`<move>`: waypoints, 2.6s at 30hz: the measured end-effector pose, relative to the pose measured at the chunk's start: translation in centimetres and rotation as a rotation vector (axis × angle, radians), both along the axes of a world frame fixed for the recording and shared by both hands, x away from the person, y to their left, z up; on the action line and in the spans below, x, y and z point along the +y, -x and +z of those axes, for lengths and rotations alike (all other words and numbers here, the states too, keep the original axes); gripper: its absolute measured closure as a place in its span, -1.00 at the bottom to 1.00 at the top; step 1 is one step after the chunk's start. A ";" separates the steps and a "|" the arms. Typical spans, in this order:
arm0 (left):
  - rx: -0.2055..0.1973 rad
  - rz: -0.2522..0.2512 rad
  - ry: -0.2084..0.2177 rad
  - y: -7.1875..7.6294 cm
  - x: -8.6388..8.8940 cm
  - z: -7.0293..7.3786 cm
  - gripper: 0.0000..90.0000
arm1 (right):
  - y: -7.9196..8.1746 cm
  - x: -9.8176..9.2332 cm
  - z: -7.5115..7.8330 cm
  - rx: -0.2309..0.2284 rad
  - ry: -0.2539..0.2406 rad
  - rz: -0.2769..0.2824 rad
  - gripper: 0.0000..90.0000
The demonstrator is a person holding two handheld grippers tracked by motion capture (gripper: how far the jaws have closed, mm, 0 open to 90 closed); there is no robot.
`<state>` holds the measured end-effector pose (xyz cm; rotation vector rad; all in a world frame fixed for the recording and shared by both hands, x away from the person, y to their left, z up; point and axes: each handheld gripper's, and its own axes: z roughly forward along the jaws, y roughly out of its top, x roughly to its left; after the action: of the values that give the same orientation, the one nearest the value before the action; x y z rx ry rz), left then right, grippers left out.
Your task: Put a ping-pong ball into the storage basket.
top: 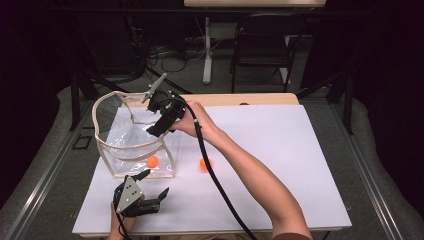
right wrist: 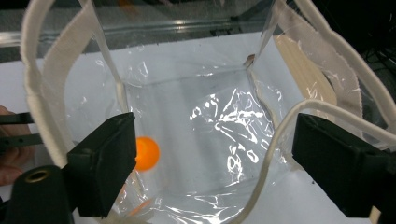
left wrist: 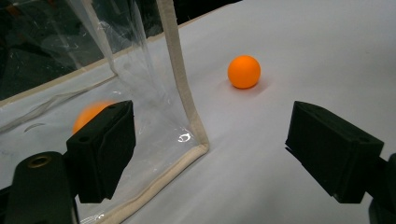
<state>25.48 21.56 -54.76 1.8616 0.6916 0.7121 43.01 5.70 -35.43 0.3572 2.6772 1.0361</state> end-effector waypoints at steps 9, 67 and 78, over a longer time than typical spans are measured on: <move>-0.001 -0.006 0.002 0.1 -0.1 0.1 -0.65 | -0.2 -2.6 1.2 0.011 -0.069 -0.039 -0.92; 0.003 0.006 0.003 0.0 0.0 0.0 -0.65 | 1.4 -15.9 -3.6 0.009 -0.115 -0.188 -0.99; 0.005 0.005 0.000 0.0 0.0 0.0 -0.65 | 1.9 -17.2 -5.0 0.018 -0.124 -0.198 -1.00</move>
<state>25.51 21.59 -54.75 1.8623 0.6998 0.7114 41.07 -11.47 -40.44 0.6442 2.5359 1.1439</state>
